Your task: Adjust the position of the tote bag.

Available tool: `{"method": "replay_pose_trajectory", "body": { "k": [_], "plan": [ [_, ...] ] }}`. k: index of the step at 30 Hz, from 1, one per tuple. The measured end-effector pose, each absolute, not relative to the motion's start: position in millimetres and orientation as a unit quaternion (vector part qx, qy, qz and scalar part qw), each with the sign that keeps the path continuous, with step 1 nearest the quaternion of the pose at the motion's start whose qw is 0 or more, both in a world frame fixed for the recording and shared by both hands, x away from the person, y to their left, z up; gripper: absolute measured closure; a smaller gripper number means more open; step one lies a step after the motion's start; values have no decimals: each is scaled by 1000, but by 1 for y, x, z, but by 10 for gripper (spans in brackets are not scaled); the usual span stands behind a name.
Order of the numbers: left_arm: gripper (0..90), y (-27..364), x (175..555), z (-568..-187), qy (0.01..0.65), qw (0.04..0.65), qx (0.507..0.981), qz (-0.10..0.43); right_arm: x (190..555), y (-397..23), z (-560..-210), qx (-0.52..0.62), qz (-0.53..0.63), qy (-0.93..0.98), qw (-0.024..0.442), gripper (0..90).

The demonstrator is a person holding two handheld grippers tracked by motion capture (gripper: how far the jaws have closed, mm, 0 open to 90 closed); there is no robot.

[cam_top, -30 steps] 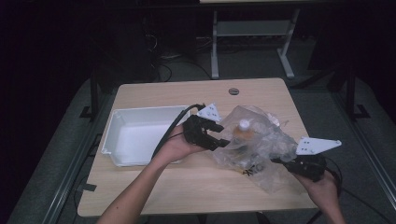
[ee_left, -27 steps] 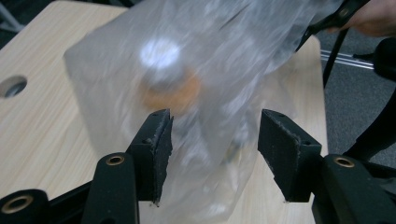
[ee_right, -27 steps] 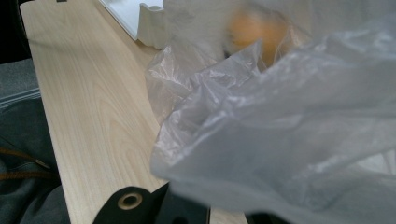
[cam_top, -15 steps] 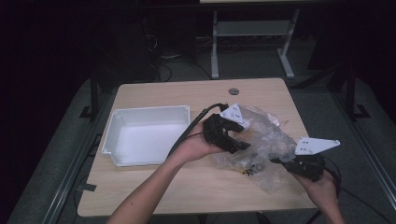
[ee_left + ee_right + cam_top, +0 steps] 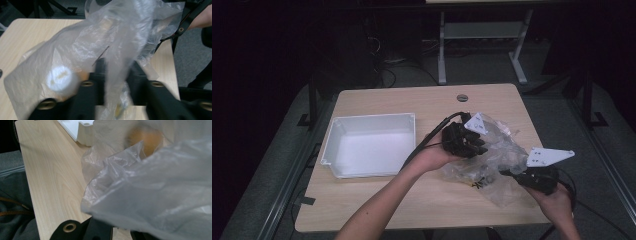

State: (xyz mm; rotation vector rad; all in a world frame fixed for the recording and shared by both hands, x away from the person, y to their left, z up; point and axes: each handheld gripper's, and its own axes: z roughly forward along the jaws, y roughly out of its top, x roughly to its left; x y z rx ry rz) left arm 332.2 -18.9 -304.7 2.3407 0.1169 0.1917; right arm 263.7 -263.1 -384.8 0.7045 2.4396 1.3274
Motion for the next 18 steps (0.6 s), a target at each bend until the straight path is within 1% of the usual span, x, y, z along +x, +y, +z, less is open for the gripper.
{"method": "replay_pose_trajectory", "body": {
  "k": [1,2,3,12,18],
  "plan": [
    [838,-18,332,-305,44,385,919,77,264,-263,-385,243,459,843,138,891],
    [879,-17,332,-305,43,386,918,81,263,-264,-385,244,460,843,137,891],
    [895,-16,332,-305,45,385,918,80,263,-264,-385,246,460,842,136,891],
    [900,6,337,-316,63,375,921,81,261,-268,-387,250,464,839,133,881],
    [900,22,339,-325,74,368,923,81,259,-272,-388,256,465,838,125,814]
  ]
}}
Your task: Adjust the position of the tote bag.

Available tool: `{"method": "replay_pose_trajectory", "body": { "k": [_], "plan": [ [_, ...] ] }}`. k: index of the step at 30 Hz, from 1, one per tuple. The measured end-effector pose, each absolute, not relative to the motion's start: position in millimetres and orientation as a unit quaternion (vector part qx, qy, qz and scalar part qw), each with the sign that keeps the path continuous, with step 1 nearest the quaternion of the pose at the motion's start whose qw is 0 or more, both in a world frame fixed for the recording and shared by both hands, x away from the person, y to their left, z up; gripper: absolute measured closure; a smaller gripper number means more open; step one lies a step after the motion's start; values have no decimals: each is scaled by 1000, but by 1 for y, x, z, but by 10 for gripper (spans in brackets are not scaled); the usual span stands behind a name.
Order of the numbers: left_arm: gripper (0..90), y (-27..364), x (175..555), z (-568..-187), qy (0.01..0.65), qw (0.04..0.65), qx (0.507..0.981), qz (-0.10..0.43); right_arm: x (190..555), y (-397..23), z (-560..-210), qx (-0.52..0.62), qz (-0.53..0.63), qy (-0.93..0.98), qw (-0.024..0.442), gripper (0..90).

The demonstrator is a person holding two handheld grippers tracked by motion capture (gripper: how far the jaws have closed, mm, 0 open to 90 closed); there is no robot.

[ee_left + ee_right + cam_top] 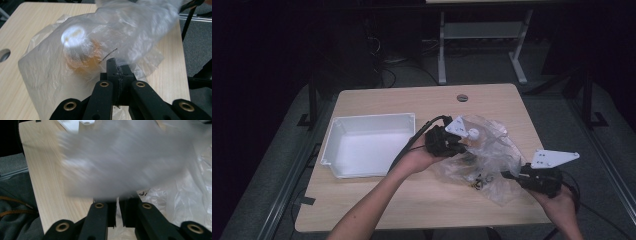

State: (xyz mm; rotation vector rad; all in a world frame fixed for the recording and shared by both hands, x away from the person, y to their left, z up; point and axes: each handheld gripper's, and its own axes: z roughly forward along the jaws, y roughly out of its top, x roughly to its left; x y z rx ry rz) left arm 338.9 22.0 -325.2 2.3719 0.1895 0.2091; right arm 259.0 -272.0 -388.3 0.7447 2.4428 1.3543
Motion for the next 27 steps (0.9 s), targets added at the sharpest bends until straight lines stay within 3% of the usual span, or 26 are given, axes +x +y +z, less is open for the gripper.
{"method": "replay_pose_trajectory", "body": {
  "k": [27],
  "plan": [
    [900,50,347,-353,100,353,927,77,272,-296,-372,286,462,828,138,582]
  ]
}}
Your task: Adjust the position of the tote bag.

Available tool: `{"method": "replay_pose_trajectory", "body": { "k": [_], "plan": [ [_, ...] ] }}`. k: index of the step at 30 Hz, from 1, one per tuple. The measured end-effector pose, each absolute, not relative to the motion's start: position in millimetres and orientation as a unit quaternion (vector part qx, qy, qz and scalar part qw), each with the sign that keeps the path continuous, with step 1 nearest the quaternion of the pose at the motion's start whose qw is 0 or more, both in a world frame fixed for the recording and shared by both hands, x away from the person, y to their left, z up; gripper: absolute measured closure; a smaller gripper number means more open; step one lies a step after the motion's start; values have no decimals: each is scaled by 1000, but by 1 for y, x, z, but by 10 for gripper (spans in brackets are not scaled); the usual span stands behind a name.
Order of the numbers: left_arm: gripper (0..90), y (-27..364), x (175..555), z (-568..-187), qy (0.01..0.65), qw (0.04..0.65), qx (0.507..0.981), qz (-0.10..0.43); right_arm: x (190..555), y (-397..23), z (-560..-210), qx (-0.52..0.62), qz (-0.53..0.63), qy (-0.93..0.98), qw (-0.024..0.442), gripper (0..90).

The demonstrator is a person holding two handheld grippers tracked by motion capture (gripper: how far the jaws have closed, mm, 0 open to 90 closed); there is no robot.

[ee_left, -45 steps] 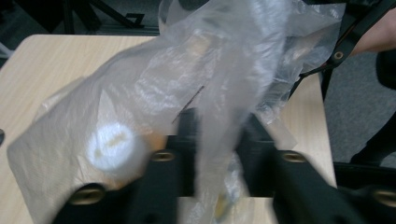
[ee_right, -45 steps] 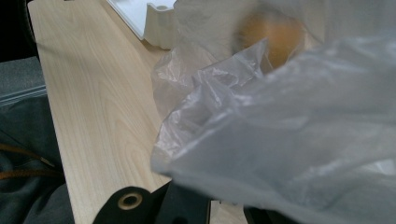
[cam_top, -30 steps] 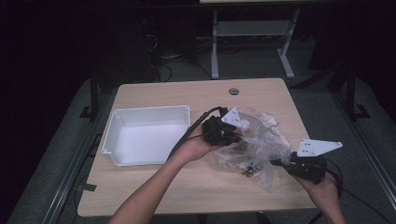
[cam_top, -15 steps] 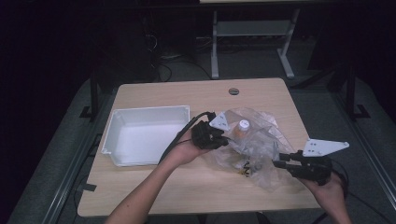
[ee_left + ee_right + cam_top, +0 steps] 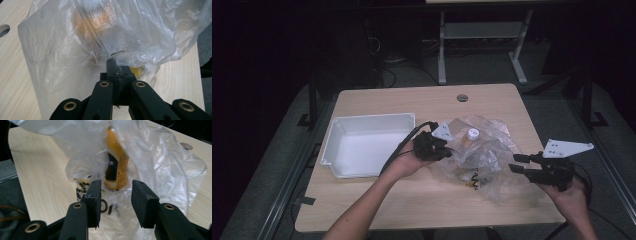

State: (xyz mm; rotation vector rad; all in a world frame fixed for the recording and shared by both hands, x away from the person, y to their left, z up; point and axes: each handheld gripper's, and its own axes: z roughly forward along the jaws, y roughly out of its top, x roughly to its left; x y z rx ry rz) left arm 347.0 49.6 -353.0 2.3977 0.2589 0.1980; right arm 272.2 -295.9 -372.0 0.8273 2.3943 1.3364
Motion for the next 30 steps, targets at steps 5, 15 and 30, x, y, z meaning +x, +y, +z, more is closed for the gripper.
{"method": "replay_pose_trajectory", "body": {
  "k": [5,15,30],
  "plan": [
    [900,55,349,-355,105,352,927,77,285,-295,-365,287,450,834,144,532],
    [900,63,350,-358,112,348,927,82,310,-285,-366,279,420,853,132,554],
    [900,79,360,-363,132,340,927,87,329,-278,-364,250,415,869,103,893]
  ]
}}
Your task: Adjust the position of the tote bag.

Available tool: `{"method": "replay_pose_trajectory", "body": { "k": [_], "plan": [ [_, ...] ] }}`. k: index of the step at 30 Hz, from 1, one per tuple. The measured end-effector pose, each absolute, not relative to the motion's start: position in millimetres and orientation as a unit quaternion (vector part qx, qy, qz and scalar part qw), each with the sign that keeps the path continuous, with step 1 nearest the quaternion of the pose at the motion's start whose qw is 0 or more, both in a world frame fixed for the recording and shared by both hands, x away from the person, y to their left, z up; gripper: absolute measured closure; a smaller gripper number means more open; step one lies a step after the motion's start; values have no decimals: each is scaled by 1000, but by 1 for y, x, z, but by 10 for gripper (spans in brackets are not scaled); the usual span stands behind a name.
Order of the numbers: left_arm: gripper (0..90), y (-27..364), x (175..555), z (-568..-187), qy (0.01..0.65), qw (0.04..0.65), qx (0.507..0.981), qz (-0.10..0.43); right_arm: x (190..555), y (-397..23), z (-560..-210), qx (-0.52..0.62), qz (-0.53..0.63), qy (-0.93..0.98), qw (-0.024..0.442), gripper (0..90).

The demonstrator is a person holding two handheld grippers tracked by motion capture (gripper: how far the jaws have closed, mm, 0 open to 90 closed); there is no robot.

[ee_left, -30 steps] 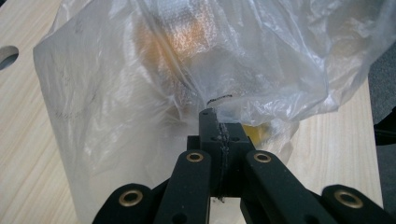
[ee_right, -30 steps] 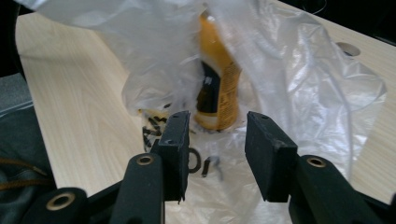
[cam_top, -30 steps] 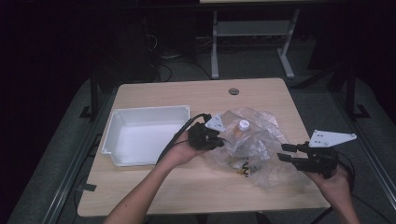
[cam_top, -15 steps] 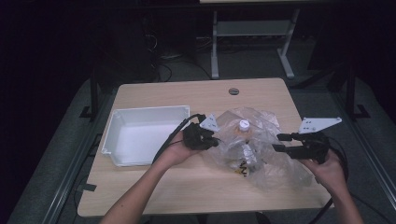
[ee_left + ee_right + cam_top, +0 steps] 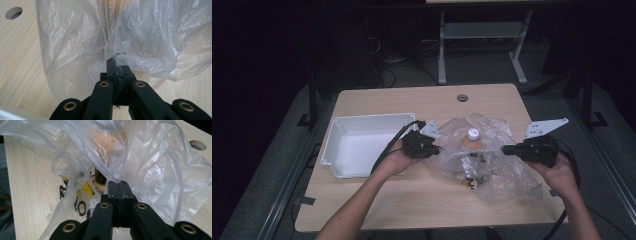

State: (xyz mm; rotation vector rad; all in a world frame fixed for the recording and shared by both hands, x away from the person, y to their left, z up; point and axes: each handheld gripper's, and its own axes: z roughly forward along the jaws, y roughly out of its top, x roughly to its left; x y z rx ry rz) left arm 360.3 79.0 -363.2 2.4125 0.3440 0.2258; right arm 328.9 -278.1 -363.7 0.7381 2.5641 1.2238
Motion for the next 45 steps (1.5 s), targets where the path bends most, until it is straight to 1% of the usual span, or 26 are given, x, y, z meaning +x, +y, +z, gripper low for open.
{"method": "replay_pose_trajectory", "body": {
  "k": [20,31,45],
  "plan": [
    [900,93,376,-365,173,351,915,99,355,-269,-327,249,431,859,121,896],
    [900,92,382,-366,186,353,911,103,369,-268,-334,275,421,855,121,896],
    [900,89,385,-368,192,349,912,103,375,-269,-345,293,412,856,104,896]
  ]
}}
